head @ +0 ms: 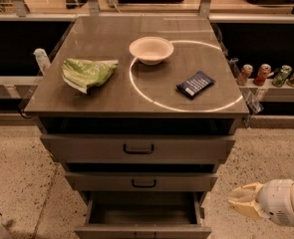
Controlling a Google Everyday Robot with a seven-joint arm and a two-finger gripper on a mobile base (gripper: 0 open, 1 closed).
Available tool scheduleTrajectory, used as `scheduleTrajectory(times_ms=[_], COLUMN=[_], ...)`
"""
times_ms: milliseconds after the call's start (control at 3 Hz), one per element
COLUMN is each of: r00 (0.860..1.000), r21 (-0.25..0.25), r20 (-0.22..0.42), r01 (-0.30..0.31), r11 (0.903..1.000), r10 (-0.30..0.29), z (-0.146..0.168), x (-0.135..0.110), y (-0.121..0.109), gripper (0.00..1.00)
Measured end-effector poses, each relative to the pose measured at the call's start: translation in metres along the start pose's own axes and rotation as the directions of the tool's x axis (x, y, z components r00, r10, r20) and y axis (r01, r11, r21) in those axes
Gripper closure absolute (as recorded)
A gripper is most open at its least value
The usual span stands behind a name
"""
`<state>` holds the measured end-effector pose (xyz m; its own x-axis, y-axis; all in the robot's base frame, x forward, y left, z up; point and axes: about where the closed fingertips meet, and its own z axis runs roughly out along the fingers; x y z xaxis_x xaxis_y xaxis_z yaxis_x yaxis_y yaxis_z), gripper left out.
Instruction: Close bottom drawer
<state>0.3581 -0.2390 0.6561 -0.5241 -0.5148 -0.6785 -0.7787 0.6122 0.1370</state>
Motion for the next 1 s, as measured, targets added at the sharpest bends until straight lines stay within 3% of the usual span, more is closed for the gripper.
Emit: scheduleTrajectory(times_ms=[333, 667, 1000], r00=[1.000, 1.000, 0.999], r21=[0.000, 0.018, 0.041], r20=[0.000, -0.008, 0.022], r01=[0.000, 0.016, -0.048], r11=[1.0000, 0.9997, 0.9980], r10=[0.000, -0.016, 0.047], z=[0.000, 0.010, 0.032], x=[0.000, 0.005, 0.042], y=[0.000, 0.001, -0.009], gripper=[1.00, 1.00, 1.00])
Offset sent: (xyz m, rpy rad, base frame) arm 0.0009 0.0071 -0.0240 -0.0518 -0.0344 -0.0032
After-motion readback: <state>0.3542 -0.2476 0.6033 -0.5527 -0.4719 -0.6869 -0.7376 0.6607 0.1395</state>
